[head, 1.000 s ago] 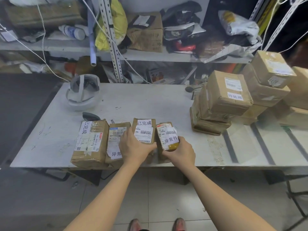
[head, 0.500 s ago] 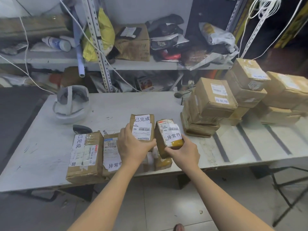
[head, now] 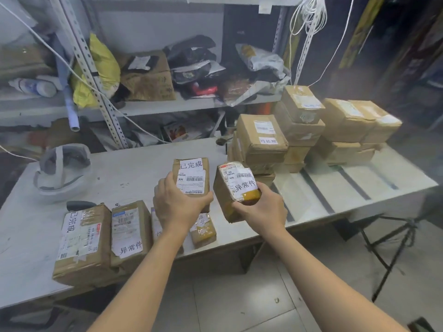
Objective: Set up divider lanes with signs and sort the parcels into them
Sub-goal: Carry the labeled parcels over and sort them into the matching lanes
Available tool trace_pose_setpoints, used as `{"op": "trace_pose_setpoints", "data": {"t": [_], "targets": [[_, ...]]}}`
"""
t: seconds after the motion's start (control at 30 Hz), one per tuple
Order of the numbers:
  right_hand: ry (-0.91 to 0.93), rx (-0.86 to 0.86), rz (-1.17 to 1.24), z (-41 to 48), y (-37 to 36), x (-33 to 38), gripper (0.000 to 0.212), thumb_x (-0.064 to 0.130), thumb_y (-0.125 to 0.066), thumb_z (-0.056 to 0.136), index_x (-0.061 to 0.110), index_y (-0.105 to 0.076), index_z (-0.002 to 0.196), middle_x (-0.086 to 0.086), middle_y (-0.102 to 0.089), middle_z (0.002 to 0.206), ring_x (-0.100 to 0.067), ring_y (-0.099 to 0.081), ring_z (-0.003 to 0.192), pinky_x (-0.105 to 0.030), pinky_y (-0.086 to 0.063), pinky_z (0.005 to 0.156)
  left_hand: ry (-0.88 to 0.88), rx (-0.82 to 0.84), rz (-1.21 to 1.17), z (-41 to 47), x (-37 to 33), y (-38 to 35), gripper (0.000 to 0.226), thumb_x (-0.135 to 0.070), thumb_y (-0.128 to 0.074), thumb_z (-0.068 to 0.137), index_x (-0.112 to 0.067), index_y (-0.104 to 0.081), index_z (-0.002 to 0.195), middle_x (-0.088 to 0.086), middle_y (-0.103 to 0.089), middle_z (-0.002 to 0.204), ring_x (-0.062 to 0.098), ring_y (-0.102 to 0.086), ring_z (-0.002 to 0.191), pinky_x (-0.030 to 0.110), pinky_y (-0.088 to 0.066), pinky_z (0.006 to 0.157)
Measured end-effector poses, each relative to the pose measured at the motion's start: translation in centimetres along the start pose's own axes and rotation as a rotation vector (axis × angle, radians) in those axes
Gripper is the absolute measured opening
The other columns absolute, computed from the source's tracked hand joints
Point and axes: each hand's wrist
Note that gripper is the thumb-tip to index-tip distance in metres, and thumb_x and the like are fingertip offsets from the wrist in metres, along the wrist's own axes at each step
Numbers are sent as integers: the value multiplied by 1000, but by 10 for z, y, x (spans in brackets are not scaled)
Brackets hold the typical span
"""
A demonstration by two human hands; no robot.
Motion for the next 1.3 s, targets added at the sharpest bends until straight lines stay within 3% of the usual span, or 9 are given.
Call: {"op": "trace_pose_setpoints", "data": {"t": [0.13, 0.27, 0.47, 0.63, 0.8, 0.9, 1.07, 1.3], "targets": [[14, -19, 19, 7, 46, -33, 68, 58, -79, 66, 30, -58, 125, 9, -69, 109, -18, -63, 99, -29, -47, 69, -36, -24, -11, -34, -49, -19, 94, -63, -83, 54, -17, -49, 129, 3, -57, 115, 19, -49, 105, 31, -41, 80], [23, -45, 51, 15, 105, -76, 62, 56, -79, 68, 29, -61, 121, 8, -70, 108, -17, -62, 98, -26, -37, 65, -68, -50, -11, -72, -107, -48, 94, -64, -83, 52, -18, -50, 127, 2, -58, 114, 19, -50, 105, 34, -44, 83], [52, -102, 88, 33, 185, -146, 59, 58, -79, 66, 31, -63, 116, 12, -71, 102, -9, -55, 83, -18, -31, 54, -120, -67, -30, -124, -192, -97, 87, -62, -83, 53, -15, -53, 120, 3, -59, 110, 19, -50, 101, 37, -47, 81], [9, -148, 77, 52, 236, -198, 59, 57, -79, 66, 30, -63, 116, 10, -71, 104, -15, -64, 96, -26, -39, 64, -146, -10, -57, -155, -249, -138, 95, -60, -85, 57, -13, -49, 132, 5, -57, 118, 20, -50, 108, 28, -40, 81], [-55, -201, 58, 83, 277, -249, 57, 55, -80, 68, 29, -64, 116, 8, -71, 106, -13, -61, 90, -18, -31, 53, -165, 52, -74, -162, -296, -190, 99, -61, -84, 55, -13, -48, 134, 6, -56, 121, 23, -49, 113, 33, -42, 88], [-98, -228, 45, 109, 298, -282, 57, 57, -79, 67, 29, -64, 114, 10, -72, 105, -15, -64, 92, -24, -42, 58, -165, 95, -125, -162, -320, -229, 96, -60, -85, 53, -16, -50, 130, 4, -57, 120, 22, -49, 112, 35, -44, 91], [-192, -229, -26, 164, 332, -331, 50, 51, -80, 67, 32, -63, 111, 12, -69, 99, -15, -61, 90, -29, -42, 67, -126, 169, -263, -162, -359, -309, 99, -58, -88, 51, -18, -48, 132, 0, -56, 121, 18, -48, 112, 27, -38, 87], [-243, -227, -96, 249, 361, -384, 49, 52, -78, 64, 34, -64, 107, 15, -69, 95, -13, -62, 89, -33, -53, 72, -83, 263, -199, -153, -400, -405, 100, -67, -81, 49, -19, -48, 130, 1, -55, 116, 18, -48, 109, 34, -46, 89]]}}
Point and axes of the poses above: each hand's wrist, its own z-axis towards the middle knuckle, its own y-axis out of the back of the hand, x = y × z
